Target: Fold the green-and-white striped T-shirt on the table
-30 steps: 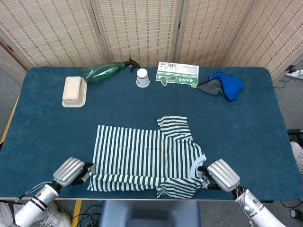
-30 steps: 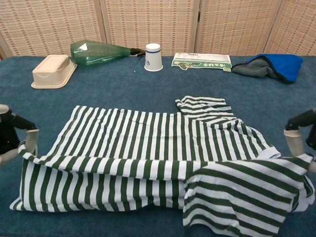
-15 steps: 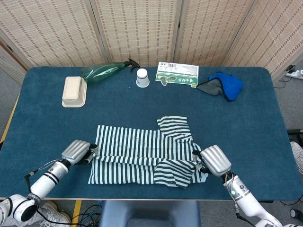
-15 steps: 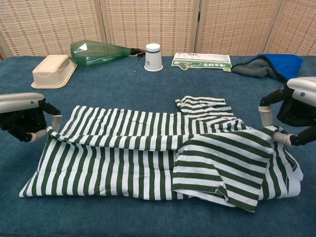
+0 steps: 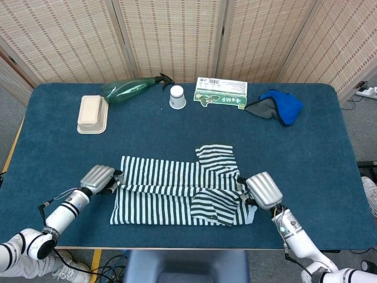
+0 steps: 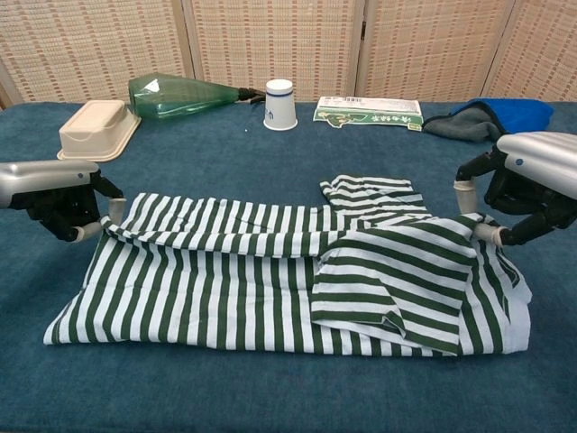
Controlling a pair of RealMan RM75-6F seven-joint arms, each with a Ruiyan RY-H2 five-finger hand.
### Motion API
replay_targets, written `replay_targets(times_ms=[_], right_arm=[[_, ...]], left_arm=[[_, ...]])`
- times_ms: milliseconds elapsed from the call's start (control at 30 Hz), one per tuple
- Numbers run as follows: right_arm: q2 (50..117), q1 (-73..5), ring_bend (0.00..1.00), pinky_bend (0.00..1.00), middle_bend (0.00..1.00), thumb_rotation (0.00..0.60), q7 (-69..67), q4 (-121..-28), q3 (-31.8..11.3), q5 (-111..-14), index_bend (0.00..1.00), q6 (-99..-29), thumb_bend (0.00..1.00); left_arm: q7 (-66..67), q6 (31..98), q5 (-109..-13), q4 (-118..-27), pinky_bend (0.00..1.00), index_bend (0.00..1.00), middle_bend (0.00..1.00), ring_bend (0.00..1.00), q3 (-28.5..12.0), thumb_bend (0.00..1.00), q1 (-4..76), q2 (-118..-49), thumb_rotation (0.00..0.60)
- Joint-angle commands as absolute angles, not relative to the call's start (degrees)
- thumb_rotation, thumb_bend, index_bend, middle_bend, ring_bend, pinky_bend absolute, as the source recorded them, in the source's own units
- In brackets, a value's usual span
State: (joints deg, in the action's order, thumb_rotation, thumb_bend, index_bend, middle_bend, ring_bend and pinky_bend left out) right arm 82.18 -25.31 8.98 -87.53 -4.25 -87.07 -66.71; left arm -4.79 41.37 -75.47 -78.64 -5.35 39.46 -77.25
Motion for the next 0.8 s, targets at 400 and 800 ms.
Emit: replay_targets(times_ms=[400,800], right_arm=[[84.42,-26.81,1.0,1.0,1.0,0.6,11.13,-85.68,-5.86,-83.97,0.79,-65.57,0.62],[86.98,-27.98,1.0,1.0,1.0,0.6,11.88,-82.1,-6.62,-82.72,0.79,-65.34,0.62]], left_arm=[[-1.4,36.15,-68.85,-72.96,1.0,0.52,0.95,0.87,-7.07,0.57,43.92,-80.4,0.6],[-0.46,34.48,-65.44,-69.26,1.0,0.52,0.95,0.87,-7.38,0.57,45.47,-82.4,0.6]])
